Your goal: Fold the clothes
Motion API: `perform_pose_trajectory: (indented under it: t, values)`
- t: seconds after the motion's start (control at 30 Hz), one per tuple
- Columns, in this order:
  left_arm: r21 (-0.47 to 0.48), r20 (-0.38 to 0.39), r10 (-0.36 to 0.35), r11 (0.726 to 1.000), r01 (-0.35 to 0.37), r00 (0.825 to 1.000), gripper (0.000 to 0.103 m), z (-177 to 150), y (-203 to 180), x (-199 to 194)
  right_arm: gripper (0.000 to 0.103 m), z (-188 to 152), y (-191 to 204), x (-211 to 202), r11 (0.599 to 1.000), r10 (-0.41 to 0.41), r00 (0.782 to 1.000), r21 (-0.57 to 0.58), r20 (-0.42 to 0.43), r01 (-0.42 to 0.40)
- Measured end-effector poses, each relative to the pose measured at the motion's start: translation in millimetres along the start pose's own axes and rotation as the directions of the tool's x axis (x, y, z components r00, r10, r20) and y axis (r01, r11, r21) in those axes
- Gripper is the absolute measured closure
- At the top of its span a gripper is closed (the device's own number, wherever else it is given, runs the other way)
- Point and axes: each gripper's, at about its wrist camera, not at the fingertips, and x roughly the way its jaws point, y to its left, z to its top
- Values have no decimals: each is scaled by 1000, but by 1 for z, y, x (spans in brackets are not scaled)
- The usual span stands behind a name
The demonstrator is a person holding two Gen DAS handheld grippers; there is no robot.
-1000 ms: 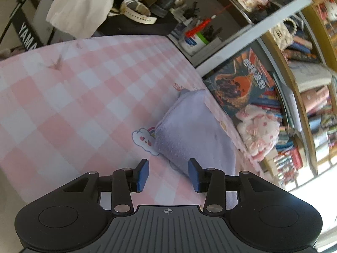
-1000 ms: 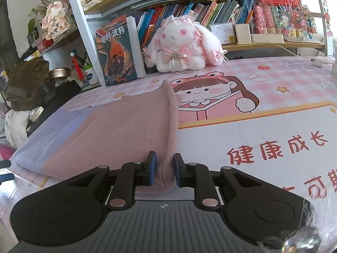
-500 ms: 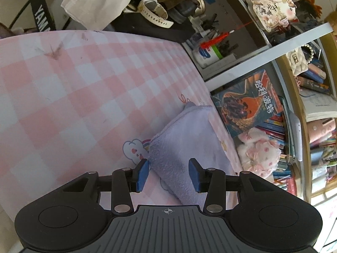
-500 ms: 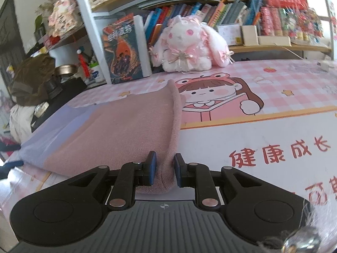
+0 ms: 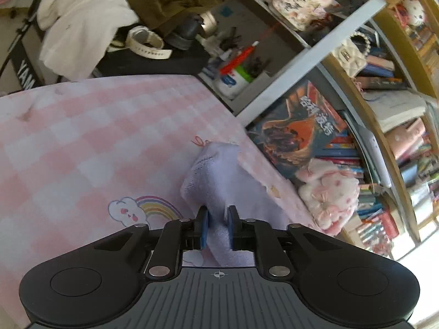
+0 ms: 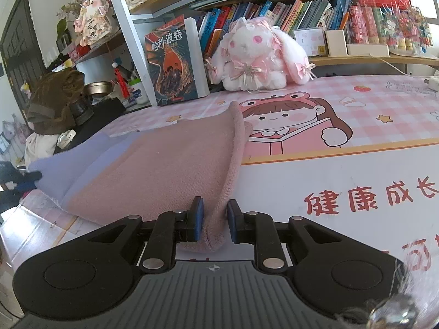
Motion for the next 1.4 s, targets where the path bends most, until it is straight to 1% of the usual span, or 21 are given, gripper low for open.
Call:
perform_pose_trajectory:
  t: [0.07, 0.13, 0.23, 0.43, 0.57, 0.6, 0.63, 0.73, 0.8, 0.9, 0.93, 1.03, 1.13, 1.3, 1.4]
  values:
    - [-85, -37, -17, 996, 14, 999, 69, 1, 7, 5, 84, 0, 0, 0, 1000, 1, 1000, 2, 0, -1]
    - [-157, -74, -22, 987, 10, 997, 69, -1, 15, 12, 84, 0, -1, 0, 1000, 4, 1000, 6, -1, -4]
    - [-212, -119, -22, 977, -4, 993, 69, -6, 21, 23, 84, 0, -1, 0, 1000, 7, 1000, 8, -2, -7]
    - [-295, -111, -41, 955, 7, 993, 67, -12, 23, 38, 84, 1, 0, 0, 1000, 3, 1000, -7, -5, -3]
    - [-303, -87, -37, 953, 8, 996, 68, -13, 21, 42, 84, 1, 0, 0, 1000, 3, 1000, -16, -10, -3]
    - [-305, -81, -37, 952, 10, 996, 72, -13, 21, 43, 84, 1, 0, 0, 1000, 3, 1000, -15, -11, -3]
    - [-302, -76, -37, 953, 12, 996, 72, -13, 21, 43, 84, 1, 0, 0, 1000, 3, 1000, -13, -11, -3]
    - [-254, -58, -40, 967, 24, 998, 85, -13, 22, 44, 83, 1, 1, 0, 1000, 3, 1000, -7, -12, -3]
    - [-228, -49, -54, 973, 42, 997, 88, -12, 22, 41, 83, 1, 2, 0, 1000, -1, 1000, -8, -14, 1]
    - [-149, -22, -57, 987, 53, 998, 88, -7, 15, 31, 82, 2, 4, 1, 1000, 2, 1000, -8, -23, -2]
    - [-137, -15, -55, 989, 52, 998, 88, -5, 16, 28, 81, 2, 4, 2, 1000, 4, 1000, -8, -26, -4]
    - [-134, 2, -44, 990, 44, 999, 88, 1, 24, 20, 73, 2, 14, 5, 999, 3, 999, -45, -38, -5]
    - [-131, 19, -34, 991, 36, 999, 88, 8, 31, 12, 72, 1, 28, 10, 997, 16, 999, -71, -52, -19]
    - [-212, -10, -46, 976, 43, 999, 86, 10, 54, 11, 72, 1, 40, 16, 996, 26, 998, -86, -62, -31]
    - [-242, -20, -57, 969, 51, 998, 83, 10, 61, 14, 72, 2, 42, 17, 996, 27, 997, -85, -68, -32]
